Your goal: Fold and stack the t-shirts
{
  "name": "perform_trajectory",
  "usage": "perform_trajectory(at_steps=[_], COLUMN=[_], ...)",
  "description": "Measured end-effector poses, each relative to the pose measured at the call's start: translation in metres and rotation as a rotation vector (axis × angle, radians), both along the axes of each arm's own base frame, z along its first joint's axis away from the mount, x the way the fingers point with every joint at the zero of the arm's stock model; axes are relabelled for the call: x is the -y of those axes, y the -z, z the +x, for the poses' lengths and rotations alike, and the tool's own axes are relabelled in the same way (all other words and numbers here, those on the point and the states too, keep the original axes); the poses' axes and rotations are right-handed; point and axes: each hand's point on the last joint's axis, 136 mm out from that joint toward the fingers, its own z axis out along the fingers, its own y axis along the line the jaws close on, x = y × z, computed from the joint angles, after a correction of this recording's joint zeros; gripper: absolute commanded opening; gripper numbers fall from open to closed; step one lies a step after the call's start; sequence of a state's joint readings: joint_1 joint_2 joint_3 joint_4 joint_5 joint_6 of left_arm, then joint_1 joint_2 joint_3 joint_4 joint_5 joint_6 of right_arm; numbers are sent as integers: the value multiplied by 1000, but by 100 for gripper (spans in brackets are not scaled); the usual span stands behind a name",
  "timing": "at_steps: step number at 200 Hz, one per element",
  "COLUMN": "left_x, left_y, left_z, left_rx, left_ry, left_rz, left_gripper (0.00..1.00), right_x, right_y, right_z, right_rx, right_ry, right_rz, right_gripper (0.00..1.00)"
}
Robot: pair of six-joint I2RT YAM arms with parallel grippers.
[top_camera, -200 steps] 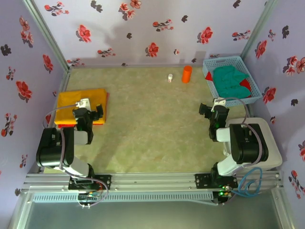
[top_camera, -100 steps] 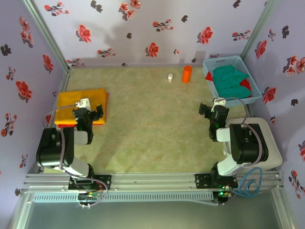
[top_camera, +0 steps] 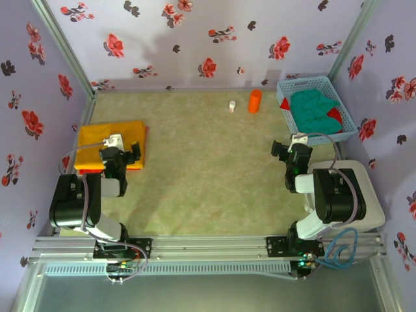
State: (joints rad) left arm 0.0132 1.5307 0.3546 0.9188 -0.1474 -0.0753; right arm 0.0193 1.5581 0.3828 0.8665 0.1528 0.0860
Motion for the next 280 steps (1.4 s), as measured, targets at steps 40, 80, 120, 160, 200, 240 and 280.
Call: perform_trajectory(at_steps=[40,80,120,160,200,240,280], left_x=[0,0,0,0,5,21,33], left_y=[0,0,0,0,-7,-39,-67], left_z=[0,0,0,0,-3,4,8], left_rx=[0,0,0,0,-3,-9,-32], left_ry=[0,0,0,0,4,16,8], left_rz=[0,0,0,0,19,74,56], left_gripper=[100,100,100,100,100,100,98], right_x=[0,0,0,0,1,9,28], right_y=[0,0,0,1,-28,-69,-97], right_z=[0,0,0,0,3,5,18], right_rx=[0,0,0,-26,-20,-26,-119], right_ry=[0,0,0,0,8,84,264], right_rz=[0,0,0,0,2,56,144], right_gripper=[99,99,99,99,99,99,99])
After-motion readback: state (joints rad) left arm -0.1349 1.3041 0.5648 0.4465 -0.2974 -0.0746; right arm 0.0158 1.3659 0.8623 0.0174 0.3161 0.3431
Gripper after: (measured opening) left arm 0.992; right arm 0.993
